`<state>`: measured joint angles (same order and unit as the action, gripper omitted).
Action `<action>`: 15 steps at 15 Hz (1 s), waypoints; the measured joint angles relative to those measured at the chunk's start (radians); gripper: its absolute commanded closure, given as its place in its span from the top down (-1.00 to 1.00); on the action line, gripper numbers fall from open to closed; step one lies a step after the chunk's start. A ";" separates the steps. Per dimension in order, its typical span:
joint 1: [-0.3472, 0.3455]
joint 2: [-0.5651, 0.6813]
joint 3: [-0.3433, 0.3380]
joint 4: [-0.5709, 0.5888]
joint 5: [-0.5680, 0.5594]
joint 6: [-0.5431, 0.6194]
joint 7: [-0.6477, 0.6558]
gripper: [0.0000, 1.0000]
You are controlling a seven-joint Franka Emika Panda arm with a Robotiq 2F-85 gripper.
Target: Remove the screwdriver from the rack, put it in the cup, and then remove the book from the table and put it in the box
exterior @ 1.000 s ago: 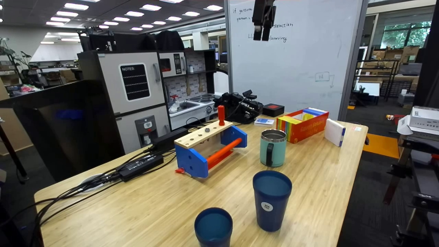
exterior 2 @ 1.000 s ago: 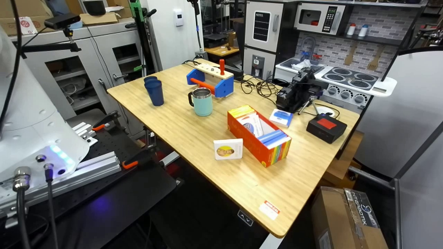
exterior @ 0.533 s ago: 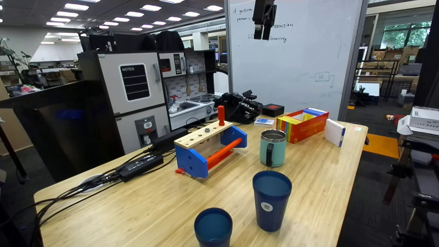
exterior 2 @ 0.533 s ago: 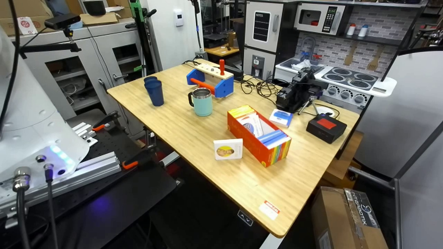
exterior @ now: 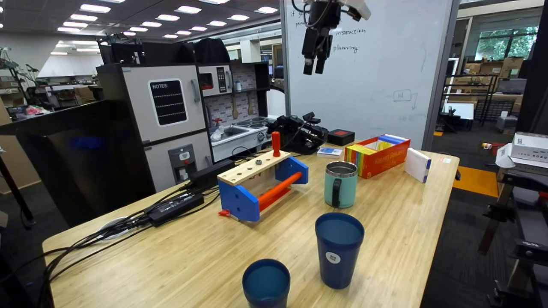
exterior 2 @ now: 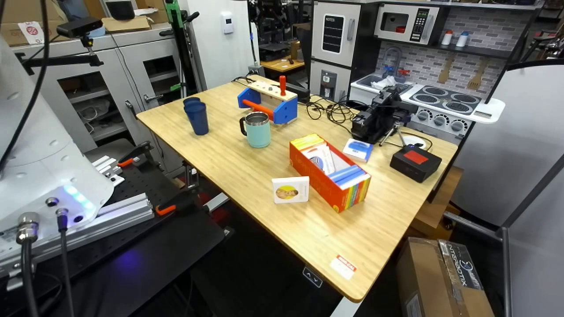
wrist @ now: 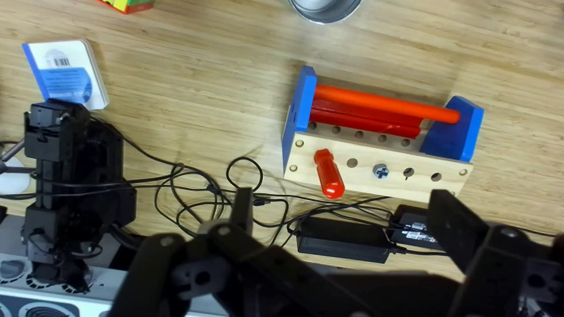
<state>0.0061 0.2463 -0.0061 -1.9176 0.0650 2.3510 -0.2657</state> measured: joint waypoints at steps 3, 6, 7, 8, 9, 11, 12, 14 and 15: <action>-0.035 0.149 0.021 0.104 0.091 0.021 -0.094 1.00; -0.091 0.287 0.064 0.246 0.141 0.016 -0.175 1.00; -0.107 0.321 0.078 0.293 0.145 0.005 -0.188 1.00; -0.119 0.352 0.090 0.338 0.145 -0.011 -0.194 1.00; -0.125 0.381 0.102 0.384 0.145 -0.043 -0.198 1.00; -0.126 0.429 0.124 0.469 0.137 -0.145 -0.215 1.00; -0.122 0.451 0.137 0.509 0.129 -0.210 -0.227 1.00; -0.103 0.490 0.151 0.584 0.101 -0.329 -0.231 1.00; -0.091 0.512 0.151 0.619 0.088 -0.378 -0.231 1.00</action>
<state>-0.0844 0.7585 0.1452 -1.2981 0.1525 1.9729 -0.4963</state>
